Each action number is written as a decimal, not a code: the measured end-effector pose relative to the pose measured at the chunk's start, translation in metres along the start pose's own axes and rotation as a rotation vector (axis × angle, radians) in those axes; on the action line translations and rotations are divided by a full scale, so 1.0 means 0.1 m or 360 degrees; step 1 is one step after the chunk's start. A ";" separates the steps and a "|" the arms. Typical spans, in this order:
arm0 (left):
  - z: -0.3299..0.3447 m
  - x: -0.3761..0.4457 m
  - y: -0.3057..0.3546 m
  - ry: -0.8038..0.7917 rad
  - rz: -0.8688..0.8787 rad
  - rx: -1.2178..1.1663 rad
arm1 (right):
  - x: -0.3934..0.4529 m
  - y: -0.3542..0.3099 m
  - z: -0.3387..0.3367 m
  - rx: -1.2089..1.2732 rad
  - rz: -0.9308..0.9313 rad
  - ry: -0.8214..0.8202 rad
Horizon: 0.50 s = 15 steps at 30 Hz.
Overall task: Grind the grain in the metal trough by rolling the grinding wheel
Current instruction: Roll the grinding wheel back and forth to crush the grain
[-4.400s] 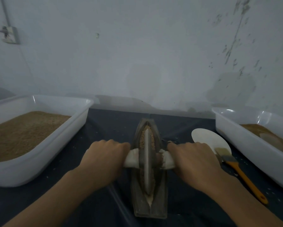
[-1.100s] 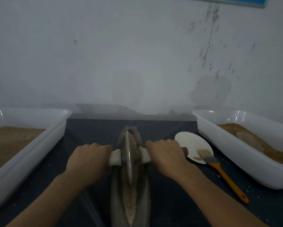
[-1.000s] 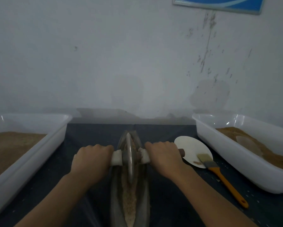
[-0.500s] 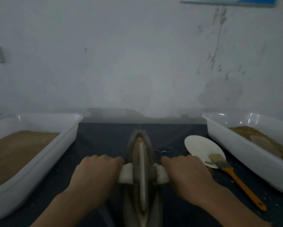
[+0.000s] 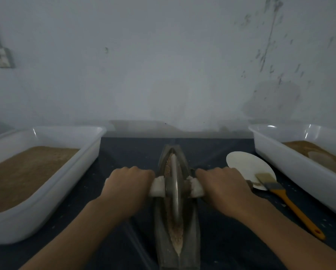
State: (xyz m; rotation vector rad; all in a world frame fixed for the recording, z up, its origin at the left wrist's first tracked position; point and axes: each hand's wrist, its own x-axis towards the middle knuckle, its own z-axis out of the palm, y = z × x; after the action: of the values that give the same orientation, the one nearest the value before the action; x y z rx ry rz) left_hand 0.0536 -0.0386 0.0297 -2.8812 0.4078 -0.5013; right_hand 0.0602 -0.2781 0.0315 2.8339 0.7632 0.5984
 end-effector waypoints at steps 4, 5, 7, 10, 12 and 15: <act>-0.17 -0.29 0.01 0.0046 0.0070 0.0055 | -0.33 -0.09 -0.19 -0.0143 -0.0087 0.0233; -0.17 -0.31 0.01 0.0078 0.0065 0.0073 | -0.35 -0.09 -0.20 -0.0146 -0.0063 0.0237; -0.11 -0.27 0.01 0.0098 0.0029 0.0085 | -0.31 -0.10 -0.18 -0.0139 -0.0030 0.0170; 0.07 -0.07 0.00 0.0101 -0.0052 0.0023 | -0.05 -0.08 -0.05 -0.0227 0.0056 0.0087; 0.18 0.08 -0.03 0.0128 -0.0102 -0.0022 | 0.15 -0.02 0.04 -0.0228 0.0097 0.0064; 0.30 0.24 -0.07 0.0175 -0.0154 -0.0063 | 0.39 0.05 0.15 -0.0250 0.0124 0.0086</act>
State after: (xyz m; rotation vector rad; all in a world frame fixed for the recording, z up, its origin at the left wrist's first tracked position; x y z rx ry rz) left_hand 0.0873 -0.0353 0.0105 -2.9309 0.2992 -0.6778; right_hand 0.0997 -0.2627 0.0323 2.7235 0.5879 0.7157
